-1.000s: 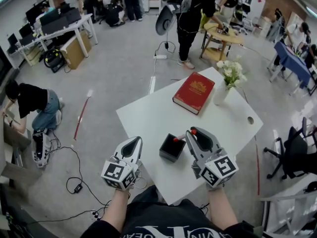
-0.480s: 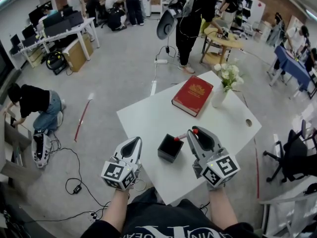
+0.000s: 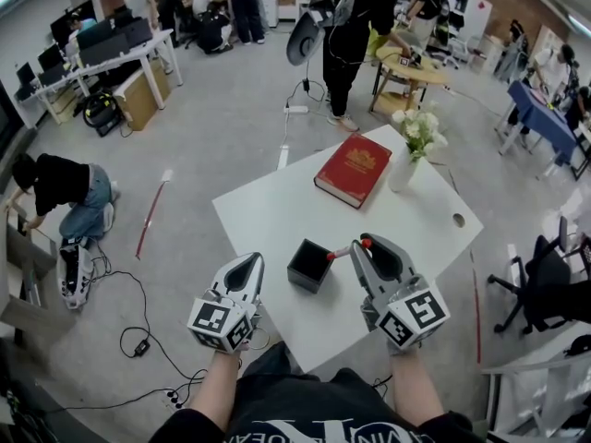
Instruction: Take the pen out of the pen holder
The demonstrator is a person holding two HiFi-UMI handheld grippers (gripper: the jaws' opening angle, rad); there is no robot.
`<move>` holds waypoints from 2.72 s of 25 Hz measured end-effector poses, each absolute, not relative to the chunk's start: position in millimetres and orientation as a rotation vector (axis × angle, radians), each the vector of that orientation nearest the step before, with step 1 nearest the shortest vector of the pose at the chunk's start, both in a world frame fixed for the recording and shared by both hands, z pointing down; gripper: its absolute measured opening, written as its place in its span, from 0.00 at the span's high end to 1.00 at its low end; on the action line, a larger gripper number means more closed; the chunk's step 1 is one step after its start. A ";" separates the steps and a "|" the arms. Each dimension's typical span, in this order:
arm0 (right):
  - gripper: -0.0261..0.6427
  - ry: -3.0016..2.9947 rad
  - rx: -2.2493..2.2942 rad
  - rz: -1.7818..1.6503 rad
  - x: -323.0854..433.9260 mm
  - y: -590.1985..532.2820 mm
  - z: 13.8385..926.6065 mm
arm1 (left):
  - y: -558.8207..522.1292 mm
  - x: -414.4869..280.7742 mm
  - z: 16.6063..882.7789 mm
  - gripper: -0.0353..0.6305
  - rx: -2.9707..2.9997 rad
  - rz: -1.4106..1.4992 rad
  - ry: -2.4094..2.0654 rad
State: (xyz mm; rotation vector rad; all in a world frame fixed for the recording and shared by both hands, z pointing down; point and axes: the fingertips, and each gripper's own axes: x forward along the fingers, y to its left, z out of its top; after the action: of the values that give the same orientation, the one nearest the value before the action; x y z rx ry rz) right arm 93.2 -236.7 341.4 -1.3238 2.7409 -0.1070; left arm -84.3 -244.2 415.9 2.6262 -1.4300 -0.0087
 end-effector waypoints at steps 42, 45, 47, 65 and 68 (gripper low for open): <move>0.84 2.845 -1.475 -0.309 114.0 -183.9 434.2 | -190.3 -91.7 439.6 0.94 2.565 0.037 -1.490; 0.84 2.853 -1.478 -0.314 115.4 -182.6 437.6 | -188.3 -89.8 441.8 0.94 2.559 0.041 -1.488; 0.84 2.857 -1.479 -0.318 116.0 -181.8 439.2 | -187.1 -89.5 442.0 0.94 2.557 0.040 -1.489; 0.84 2.877 -1.480 -0.318 116.8 -179.8 442.8 | -186.0 -90.1 435.1 0.94 2.558 0.032 -1.502; 0.84 2.877 -1.478 -0.320 118.0 -180.6 443.3 | -186.8 -88.4 435.1 0.94 2.561 0.034 -1.501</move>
State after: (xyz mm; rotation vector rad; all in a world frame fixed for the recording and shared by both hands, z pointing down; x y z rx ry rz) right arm 118.0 -180.6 443.3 -1.4784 2.8767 -0.3198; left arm -88.4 -186.8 435.1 2.5606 -1.5006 0.0336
